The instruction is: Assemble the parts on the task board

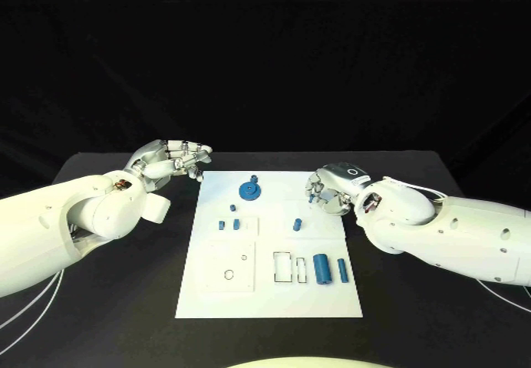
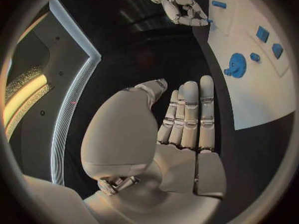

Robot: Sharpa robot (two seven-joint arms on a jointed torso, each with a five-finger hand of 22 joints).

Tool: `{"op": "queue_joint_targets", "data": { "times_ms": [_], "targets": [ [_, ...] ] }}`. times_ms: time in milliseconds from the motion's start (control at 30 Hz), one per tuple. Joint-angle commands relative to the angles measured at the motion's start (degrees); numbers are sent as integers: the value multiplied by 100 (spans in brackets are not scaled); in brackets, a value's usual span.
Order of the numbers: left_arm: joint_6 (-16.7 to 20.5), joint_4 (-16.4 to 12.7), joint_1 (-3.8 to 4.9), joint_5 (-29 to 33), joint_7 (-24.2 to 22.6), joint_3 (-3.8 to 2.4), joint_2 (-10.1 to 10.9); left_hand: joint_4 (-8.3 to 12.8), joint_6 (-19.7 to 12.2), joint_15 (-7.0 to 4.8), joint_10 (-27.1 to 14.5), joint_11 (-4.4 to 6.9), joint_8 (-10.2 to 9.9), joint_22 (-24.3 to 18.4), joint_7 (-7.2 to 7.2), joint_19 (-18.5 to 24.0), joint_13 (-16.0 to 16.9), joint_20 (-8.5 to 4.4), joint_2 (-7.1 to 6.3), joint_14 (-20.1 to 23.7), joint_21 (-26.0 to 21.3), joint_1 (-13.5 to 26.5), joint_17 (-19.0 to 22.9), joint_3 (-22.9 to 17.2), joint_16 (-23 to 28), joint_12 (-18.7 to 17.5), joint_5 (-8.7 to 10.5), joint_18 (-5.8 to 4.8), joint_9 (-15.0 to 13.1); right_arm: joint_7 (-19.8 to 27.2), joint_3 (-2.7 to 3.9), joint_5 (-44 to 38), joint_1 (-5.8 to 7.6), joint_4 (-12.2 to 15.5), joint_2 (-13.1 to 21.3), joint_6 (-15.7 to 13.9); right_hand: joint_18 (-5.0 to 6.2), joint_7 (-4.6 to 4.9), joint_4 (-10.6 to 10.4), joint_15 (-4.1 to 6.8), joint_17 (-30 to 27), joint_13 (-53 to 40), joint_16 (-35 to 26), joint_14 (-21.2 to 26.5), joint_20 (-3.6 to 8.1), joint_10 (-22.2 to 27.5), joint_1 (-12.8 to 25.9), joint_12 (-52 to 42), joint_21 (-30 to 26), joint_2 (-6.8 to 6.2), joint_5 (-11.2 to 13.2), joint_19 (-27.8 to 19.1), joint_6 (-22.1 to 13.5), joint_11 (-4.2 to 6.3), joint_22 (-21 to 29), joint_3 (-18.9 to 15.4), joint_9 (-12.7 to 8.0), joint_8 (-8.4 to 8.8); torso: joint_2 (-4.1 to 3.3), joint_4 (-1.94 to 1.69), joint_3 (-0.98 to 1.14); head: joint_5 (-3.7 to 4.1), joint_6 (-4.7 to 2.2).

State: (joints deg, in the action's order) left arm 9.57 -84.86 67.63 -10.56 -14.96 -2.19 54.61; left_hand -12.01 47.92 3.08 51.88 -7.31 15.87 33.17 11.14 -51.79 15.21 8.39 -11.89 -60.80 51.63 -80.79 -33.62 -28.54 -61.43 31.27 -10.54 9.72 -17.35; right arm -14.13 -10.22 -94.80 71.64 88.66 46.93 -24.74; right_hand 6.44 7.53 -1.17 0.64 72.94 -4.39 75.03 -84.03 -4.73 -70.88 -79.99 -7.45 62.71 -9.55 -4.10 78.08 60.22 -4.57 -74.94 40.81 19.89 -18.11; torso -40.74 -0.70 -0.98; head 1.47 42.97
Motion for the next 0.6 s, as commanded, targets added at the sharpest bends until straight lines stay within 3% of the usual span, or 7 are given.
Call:
{"op": "queue_joint_targets", "data": {
  "times_ms": [33, 267, 367, 600],
  "targets": [
    [-80, 0, 2, 59, -31, -5, -12, 19, -38, 1, -47, 13, 35, -5, -5, -9, -6, 33, -3, 25, -28, -75, 7, 19, 28, 26, -36, 82, 9, 104, 9, 132, 8, 64, 47, -144, -97, -9, 21, 47, -8, -5, -1, -275, -3, -164, 62, -22, 20, 4, -14, 55, 41, 112, -161, 16, 10, -39, -5, 0, 5, -8, 2],
    [-84, 8, 1, 60, -24, -5, -11, 20, -47, 3, -61, 8, 34, -9, -2, -10, -9, 34, -6, 29, -34, -78, 10, 23, 34, 22, -38, 81, 12, 107, 25, 263, 74, 459, 229, -149, -97, -9, 25, 48, -14, -5, -4, -275, -3, -170, 72, -17, 22, 2, -14, 56, 43, 112, -164, 20, 15, -42, -7, 14, 4, -35, 10],
    [-86, 7, 0, 60, -23, -5, -20, 20, -51, 5, -69, 6, 33, -12, 0, -11, -11, 34, -6, 30, -37, -80, 11, 25, 36, 20, -38, 81, 13, 116, 28, 290, 98, 708, 236, -147, -98, -8, 26, 48, -8, -5, 3, -277, -3, -172, 77, -15, 27, 1, -14, 57, 43, 112, -168, 21, 17, -43, -1, 21, 8, -86, 10],
    [-92, -2, -7, 61, -23, -4, -32, 22, -54, 6, -76, 5, 33, -13, 1, -11, -13, 35, -7, 32, -40, -83, 12, 26, 39, 18, -39, 81, 14, 149, 26, 216, 80, 981, 0, -15, -93, -7, 29, 48, -21, -5, -7, -274, -2, -173, 82, -11, 6, -1, -13, 48, 43, 112, -159, 23, 19, -43, 4, 0, 5, -211, 56]
  ]
}}
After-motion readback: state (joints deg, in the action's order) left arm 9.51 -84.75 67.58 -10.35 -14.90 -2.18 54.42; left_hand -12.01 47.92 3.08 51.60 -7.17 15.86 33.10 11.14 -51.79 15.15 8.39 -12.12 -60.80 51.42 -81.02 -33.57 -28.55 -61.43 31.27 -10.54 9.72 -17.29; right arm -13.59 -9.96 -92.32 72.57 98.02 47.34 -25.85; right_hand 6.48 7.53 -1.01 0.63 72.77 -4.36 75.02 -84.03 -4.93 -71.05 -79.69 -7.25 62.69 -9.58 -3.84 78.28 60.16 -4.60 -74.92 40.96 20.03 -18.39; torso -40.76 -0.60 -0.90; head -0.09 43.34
